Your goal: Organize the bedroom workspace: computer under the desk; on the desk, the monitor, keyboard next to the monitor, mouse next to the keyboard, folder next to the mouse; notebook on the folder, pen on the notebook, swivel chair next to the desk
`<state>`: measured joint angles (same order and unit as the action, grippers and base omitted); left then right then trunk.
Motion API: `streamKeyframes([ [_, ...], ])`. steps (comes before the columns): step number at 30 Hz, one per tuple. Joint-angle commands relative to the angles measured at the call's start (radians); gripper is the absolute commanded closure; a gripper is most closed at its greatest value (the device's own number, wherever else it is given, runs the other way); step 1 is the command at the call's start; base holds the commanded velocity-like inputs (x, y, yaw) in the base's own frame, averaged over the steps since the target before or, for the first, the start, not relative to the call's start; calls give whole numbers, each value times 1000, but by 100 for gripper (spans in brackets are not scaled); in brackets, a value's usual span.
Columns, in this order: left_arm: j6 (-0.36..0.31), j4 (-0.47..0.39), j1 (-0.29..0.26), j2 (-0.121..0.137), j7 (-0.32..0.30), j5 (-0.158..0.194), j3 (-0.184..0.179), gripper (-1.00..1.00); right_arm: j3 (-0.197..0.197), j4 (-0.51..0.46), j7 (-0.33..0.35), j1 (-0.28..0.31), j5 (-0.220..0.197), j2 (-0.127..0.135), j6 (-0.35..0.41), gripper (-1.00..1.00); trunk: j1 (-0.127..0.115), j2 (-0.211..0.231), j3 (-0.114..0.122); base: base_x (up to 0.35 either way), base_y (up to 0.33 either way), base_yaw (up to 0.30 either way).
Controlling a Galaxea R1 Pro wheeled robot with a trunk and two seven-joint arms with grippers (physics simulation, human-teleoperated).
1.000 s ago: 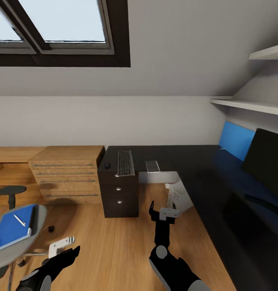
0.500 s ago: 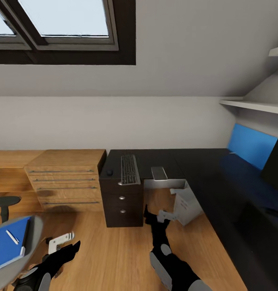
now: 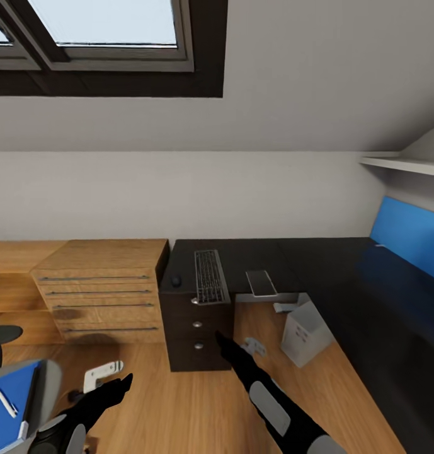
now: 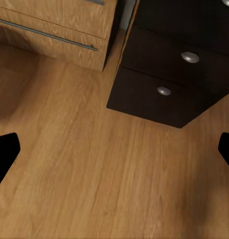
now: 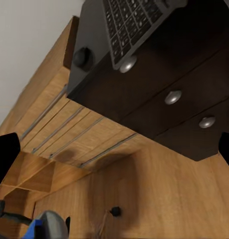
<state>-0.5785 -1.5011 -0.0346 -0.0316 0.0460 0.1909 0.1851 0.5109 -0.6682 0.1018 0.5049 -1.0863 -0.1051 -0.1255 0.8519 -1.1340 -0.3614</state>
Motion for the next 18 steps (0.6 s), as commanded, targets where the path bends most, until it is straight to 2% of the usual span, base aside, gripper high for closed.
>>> streamKeyframes([
  [1,-6,-2,-1,-1,5,10,1,-100,4,1,10,1,-11,2,-6,-100,0,-1,-1,194,139,0],
  [2,-10,-4,-1,-1,5,11,1,-100,4,0,21,1,-11,2,-7,-100,0,-1,-1,124,89,0],
  [3,-19,-58,-1,-2,5,14,0,-100,10,-2,40,1,-7,1,-14,-100,0,-1,-1,17,12,0],
  [7,-21,-80,-1,-2,5,16,0,-100,11,1,36,1,-11,-1,-12,-100,12,-22,-11,8,6,0],
  [9,-21,-89,-1,-2,6,18,1,-100,-2,3,34,2,-15,-6,-12,-100,20,-36,-17,1,0,0],
  [12,-21,-91,-1,-2,6,19,2,-100,-114,9,29,3,-49,-24,-11,-100,31,-57,-26,0,0,0],
  [13,-21,-91,-1,-2,7,19,2,-100,-133,11,28,3,-60,-29,-11,-100,35,-64,-29,0,0,0],
  [14,-21,-91,-1,-2,8,19,2,-100,-180,23,26,3,-93,-41,-10,-100,39,-71,-32,0,0,0],
  [18,-20,-89,-1,-3,15,18,2,-100,-221,56,25,3,-147,-51,-9,-100,54,-99,-45,0,0,0],
])
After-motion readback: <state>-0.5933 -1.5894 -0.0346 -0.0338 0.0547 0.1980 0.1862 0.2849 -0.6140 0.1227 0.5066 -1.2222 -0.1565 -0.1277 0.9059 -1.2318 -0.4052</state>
